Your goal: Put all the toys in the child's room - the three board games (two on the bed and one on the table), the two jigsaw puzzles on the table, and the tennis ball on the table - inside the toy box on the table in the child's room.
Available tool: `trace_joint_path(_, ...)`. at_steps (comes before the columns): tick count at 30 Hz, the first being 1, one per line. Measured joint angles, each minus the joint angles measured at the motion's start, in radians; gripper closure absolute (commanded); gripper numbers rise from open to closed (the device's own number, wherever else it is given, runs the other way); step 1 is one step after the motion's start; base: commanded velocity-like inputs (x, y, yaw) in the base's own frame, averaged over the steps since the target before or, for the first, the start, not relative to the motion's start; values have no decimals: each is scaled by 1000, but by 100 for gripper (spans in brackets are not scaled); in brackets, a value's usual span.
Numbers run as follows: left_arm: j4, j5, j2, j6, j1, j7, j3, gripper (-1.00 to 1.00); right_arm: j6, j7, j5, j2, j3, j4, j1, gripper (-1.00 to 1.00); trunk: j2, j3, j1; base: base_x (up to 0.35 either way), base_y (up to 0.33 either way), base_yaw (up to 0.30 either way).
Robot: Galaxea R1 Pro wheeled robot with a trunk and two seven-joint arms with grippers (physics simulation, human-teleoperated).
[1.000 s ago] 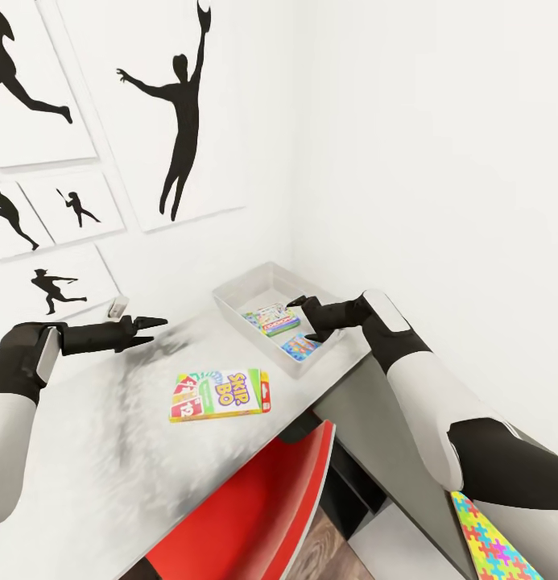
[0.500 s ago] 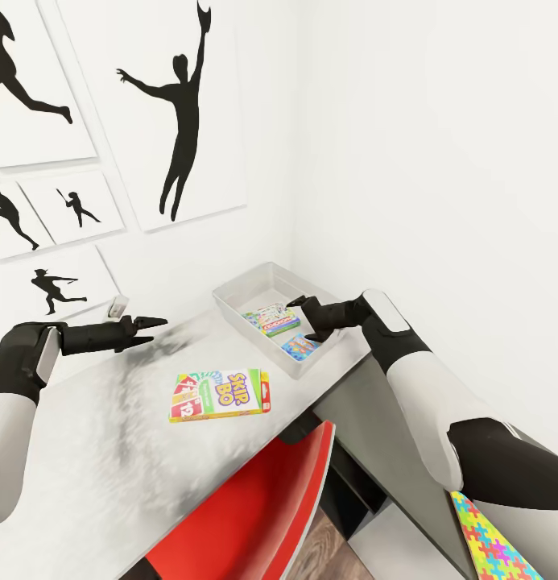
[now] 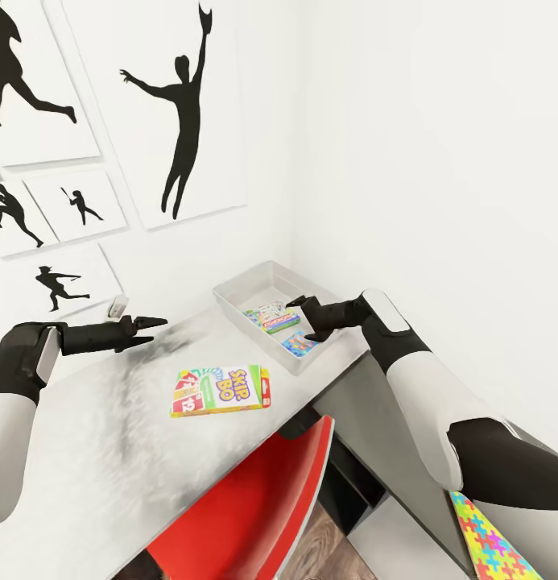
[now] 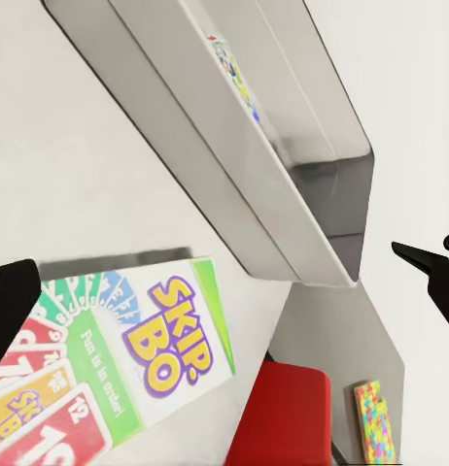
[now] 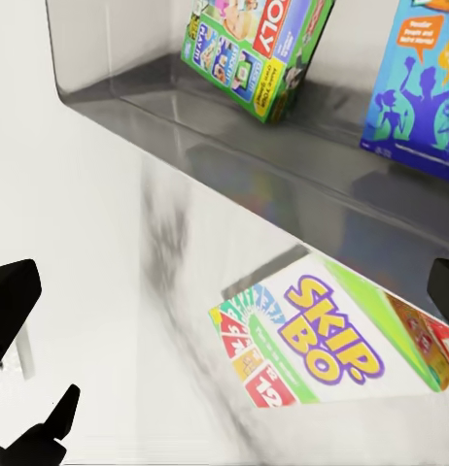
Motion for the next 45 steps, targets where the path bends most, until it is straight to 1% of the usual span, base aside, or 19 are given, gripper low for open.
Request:
trace_joint_path(13, 0, 0, 0, 0, 0, 0, 0, -100, 0, 0, 0, 1, 0, 0, 0, -100, 0, 10, 0, -44, 0, 0)
trace_joint_path(30, 0, 0, 0, 0, 0, 0, 1, -100, 0, 0, 0, 1, 0, 0, 0, -100, 0, 10, 0, -4, 1, 0)
trace_joint_path(45, 1, -1, 0, 0, 0, 0, 1, -100, 0, 0, 5, 4, 0, -1, 0, -100, 0, 10, 0, -75, 53, 0)
